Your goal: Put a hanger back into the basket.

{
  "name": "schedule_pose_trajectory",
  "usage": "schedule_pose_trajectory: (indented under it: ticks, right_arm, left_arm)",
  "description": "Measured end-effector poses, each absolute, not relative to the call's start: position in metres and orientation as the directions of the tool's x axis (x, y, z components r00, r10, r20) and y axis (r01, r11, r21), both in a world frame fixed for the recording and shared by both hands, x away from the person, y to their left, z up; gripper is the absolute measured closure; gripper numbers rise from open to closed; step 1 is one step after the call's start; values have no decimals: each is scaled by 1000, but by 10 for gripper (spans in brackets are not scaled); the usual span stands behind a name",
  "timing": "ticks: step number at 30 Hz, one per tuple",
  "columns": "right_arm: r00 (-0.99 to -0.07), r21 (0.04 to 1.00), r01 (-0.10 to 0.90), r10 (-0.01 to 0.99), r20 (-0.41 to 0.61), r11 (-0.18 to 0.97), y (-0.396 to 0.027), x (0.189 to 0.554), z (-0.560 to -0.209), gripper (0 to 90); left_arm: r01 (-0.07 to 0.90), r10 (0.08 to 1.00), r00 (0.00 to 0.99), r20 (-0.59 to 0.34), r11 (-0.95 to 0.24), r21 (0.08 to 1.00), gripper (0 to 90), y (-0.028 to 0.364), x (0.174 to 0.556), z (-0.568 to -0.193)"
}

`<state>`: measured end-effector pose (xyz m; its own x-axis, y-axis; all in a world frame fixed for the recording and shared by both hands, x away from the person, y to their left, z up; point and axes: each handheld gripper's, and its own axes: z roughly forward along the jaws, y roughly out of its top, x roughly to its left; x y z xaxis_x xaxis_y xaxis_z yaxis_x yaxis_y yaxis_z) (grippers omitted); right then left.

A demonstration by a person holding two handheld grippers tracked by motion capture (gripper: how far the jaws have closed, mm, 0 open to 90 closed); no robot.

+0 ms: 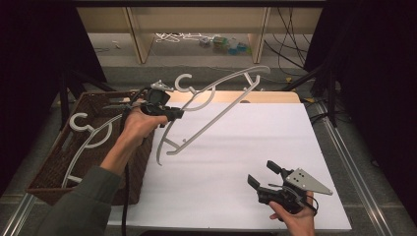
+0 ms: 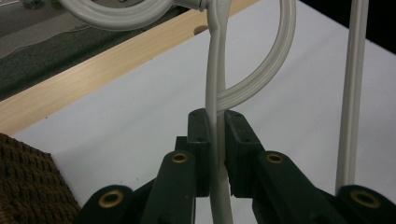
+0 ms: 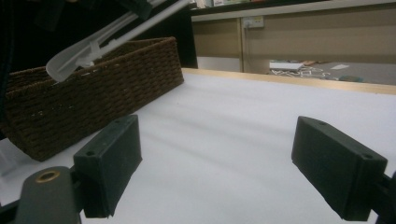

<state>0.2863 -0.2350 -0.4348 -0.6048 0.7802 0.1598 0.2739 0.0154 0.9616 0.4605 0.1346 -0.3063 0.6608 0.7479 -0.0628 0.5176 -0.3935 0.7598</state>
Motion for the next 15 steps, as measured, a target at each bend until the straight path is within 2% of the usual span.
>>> schedule_pose_trajectory:
  ticks: [9,15]
  right_arm:
    - [-609,966,260,775,169,-6,-235,287,-435,167]
    - [-609,965,262,776,164,2,-235,287,-435,167]
  left_arm:
    - [489,734,678,-39,-411,770,812,132,453,-283]
    - [498,759,650,-26,-400,769,812,152,453,-277]
